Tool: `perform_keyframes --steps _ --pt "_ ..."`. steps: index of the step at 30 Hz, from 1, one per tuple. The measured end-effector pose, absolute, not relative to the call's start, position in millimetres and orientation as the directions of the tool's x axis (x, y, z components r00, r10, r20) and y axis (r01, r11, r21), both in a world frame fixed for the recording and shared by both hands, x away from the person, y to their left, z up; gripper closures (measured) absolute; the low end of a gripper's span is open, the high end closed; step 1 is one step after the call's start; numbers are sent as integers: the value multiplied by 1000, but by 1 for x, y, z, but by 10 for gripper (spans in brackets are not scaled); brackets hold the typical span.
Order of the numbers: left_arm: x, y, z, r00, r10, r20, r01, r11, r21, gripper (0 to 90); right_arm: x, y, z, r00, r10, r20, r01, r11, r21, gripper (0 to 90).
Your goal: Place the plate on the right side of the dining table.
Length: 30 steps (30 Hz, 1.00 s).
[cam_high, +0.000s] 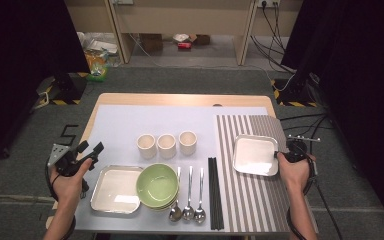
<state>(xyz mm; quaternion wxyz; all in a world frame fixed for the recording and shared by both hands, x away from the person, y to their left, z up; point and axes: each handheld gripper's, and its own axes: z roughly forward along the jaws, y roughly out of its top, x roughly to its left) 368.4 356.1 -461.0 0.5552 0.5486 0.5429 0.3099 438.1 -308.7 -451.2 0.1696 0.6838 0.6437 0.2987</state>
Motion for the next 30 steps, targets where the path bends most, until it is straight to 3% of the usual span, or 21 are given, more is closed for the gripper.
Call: perform_keyframes --steps 15,30 --pt "369 356 -462 221 939 -264 253 206 945 314 431 -306 -457 -1 992 129 810 -75 582 727" --pt "368 357 -463 219 942 -255 262 195 945 316 428 -304 -455 -56 995 87 836 -1 549 823"
